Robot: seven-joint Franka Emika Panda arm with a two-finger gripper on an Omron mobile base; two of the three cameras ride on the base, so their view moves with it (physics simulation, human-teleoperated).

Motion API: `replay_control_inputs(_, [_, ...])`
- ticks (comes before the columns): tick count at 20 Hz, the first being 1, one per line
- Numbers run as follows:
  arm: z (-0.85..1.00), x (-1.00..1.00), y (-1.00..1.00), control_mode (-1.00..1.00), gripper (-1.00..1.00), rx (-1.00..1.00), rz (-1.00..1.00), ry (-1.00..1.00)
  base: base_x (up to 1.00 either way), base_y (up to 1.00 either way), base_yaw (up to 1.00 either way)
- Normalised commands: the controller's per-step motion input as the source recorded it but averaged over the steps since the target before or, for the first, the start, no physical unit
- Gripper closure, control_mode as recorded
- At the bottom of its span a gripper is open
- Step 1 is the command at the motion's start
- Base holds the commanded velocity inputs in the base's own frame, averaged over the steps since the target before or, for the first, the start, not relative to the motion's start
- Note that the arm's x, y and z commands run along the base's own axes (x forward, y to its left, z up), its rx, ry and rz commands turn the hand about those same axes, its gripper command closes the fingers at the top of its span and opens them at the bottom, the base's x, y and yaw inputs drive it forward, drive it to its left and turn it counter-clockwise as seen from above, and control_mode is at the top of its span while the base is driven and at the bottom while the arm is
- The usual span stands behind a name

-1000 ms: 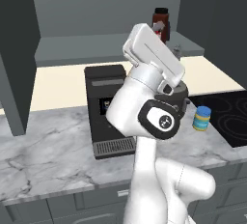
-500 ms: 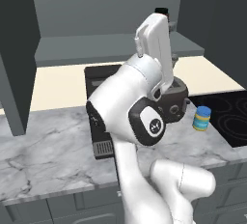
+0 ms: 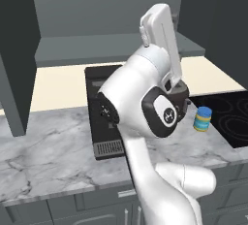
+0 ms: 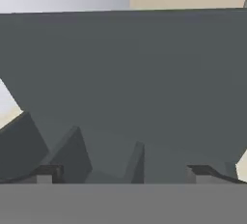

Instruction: Collect the paprika, mayonnaise, and shaker from the cabinet and place them next to the stove.

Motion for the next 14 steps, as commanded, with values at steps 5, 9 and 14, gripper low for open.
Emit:
replay_control_inputs(5, [0.00,0.01,-0.43,-1.00,-1.00,-0.17,0.11,0.27,0.00,0.00,0.00])
replay_control_inputs(9, [0.03,0.00,-0.15,-1.00,-1.00,-0.23,0.05,0.30,0.00,0.00,0.00])
replay_control_inputs(14, [0.00,0.00,0.00,-1.00,-1.00,-0.38,0.00,0.23,0.00,0.00,0.00])
